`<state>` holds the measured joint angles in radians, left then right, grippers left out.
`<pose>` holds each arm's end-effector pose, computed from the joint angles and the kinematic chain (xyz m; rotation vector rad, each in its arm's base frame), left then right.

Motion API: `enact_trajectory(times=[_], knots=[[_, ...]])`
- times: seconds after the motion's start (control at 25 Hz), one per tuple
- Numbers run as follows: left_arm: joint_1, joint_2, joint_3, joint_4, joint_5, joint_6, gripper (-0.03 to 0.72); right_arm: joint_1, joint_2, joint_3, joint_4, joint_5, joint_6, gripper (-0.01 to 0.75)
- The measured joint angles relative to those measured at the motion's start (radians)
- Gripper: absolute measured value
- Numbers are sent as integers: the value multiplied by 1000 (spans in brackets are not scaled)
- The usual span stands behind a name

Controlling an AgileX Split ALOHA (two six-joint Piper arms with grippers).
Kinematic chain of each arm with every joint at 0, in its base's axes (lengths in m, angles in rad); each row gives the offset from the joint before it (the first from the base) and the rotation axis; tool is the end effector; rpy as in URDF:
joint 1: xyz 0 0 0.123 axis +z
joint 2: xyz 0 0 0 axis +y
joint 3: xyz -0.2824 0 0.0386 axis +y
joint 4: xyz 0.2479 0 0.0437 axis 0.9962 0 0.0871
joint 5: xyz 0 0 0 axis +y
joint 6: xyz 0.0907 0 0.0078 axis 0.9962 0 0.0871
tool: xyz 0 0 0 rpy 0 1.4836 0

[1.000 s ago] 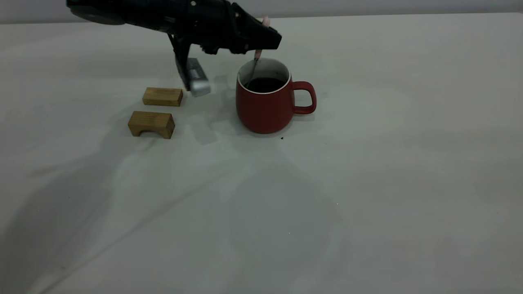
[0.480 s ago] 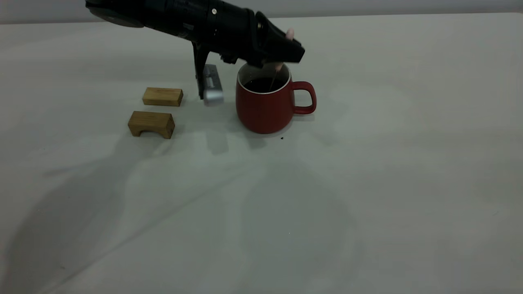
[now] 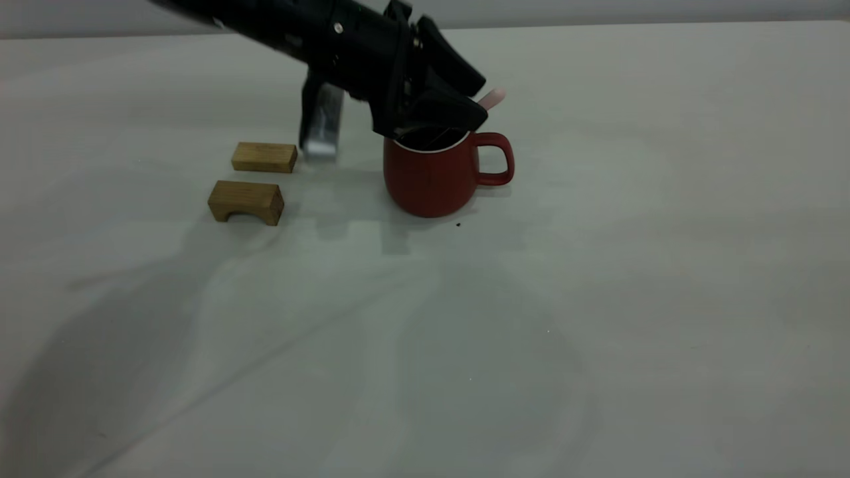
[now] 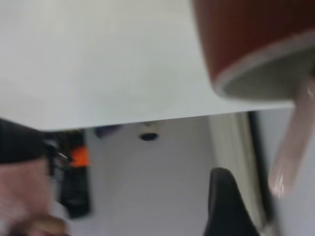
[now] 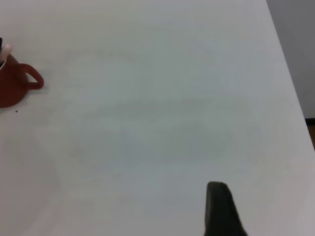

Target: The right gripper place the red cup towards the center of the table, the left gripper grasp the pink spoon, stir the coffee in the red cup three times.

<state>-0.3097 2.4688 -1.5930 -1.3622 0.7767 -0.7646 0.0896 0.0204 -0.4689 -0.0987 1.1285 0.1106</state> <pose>0.4320 -0.2039 0.0511 1.6871 -1.8095 1.0521 -0.0012 -0.0082 0.2636 0.0283 2.1589 -0.0052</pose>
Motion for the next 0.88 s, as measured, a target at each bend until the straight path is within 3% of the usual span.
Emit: enact_trajectory(times=[0.16, 0.4, 0.88], knots=[[-4, -94, 0, 186, 14, 102, 514, 0, 0, 0, 0, 0, 0, 492], [-44, -265, 1, 642, 57, 156, 481, 0, 0, 0, 0, 0, 0, 492], [-116, -725, 11, 1208, 263, 254, 469, 0, 0, 0, 0, 0, 0, 492]])
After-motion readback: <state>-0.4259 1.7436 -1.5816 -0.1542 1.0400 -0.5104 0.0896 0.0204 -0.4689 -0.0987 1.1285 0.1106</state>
